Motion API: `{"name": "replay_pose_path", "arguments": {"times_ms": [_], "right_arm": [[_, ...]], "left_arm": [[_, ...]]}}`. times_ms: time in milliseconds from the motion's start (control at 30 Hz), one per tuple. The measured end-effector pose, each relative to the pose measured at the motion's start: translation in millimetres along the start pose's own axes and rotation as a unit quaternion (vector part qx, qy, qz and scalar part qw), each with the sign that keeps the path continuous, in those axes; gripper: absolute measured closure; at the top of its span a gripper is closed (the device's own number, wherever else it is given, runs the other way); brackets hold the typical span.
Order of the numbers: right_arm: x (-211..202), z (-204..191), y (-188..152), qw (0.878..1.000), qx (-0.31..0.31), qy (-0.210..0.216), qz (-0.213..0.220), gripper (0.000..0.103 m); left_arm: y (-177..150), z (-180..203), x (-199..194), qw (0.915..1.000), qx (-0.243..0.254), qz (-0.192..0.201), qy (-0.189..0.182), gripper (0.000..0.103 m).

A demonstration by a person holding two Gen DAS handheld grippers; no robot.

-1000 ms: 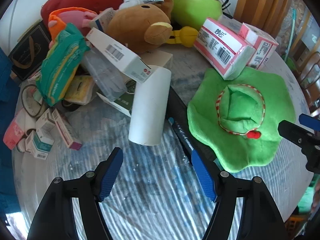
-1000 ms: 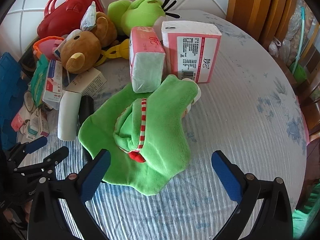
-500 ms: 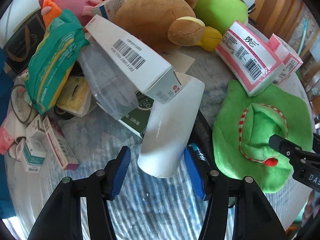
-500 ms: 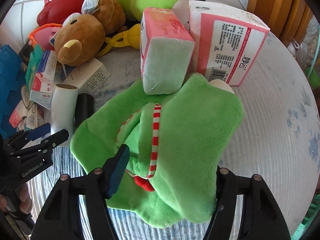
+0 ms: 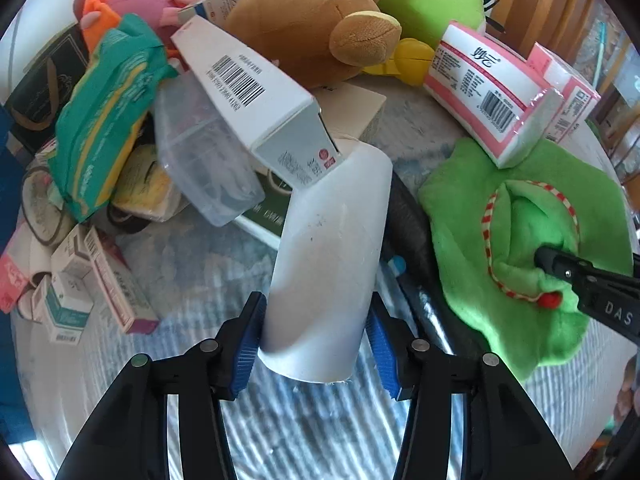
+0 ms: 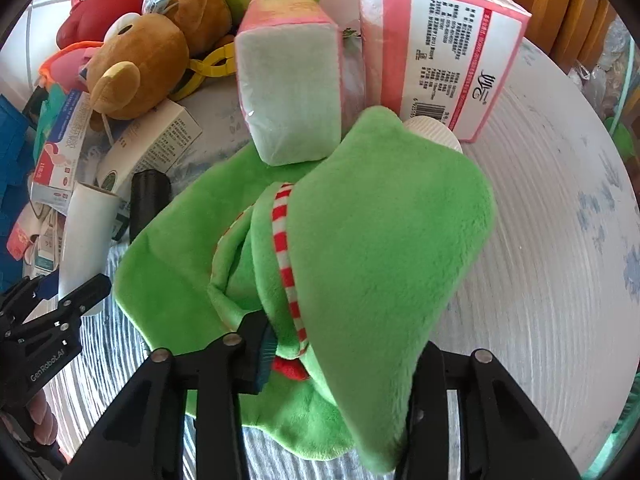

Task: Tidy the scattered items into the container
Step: 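Close the left tool on the white paper tube while the right tool grasps the white pill bottle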

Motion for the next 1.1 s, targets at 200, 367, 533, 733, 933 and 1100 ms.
{"name": "replay_pose_path", "arguments": {"times_ms": [200, 367, 533, 733, 933, 1100], "right_arm": [[-27.3, 3.2, -32.4, 1.0, 0.003, 0.003, 0.014, 0.081], [-33.2, 14.6, -63.0, 1.0, 0.02, -0.007, 0.002, 0.081], [-41.2, 26.9, -78.0, 0.999, 0.044, -0.007, 0.003, 0.078], [-58.2, 30.2, -76.6, 0.999, 0.042, -0.006, 0.029, 0.02], [-58.8, 40.6, -66.3, 0.997, 0.059, -0.007, 0.039, 0.02], [-76.5, 73.1, -44.8, 0.995, 0.067, -0.04, 0.063, 0.02]], "left_arm": [[-44.8, -26.6, -25.1, 0.9998, -0.019, 0.004, 0.001, 0.056], [-65.5, -38.8, -33.4, 0.9996, -0.028, -0.002, -0.002, 0.057], [-78.2, -36.8, -25.1, 0.9996, -0.027, -0.012, -0.006, 0.057], [-87.3, -43.5, -25.6, 0.9988, -0.04, -0.016, -0.025, 0.034], [-83.6, -52.4, -36.7, 0.999, -0.041, 0.004, -0.018, 0.027], [-74.2, -53.4, -28.1, 0.9992, -0.039, -0.002, -0.006, 0.027]]}}
Point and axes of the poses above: each gripper's, at about its wrist camera, not at the fingertips, and x roughly the way its jaws point, z to its right, y to its top, the point moved 4 cm from there along x, roughly the way its jaws point, and after that the axes turned 3 degrees about -x, right-handed, at the moved point
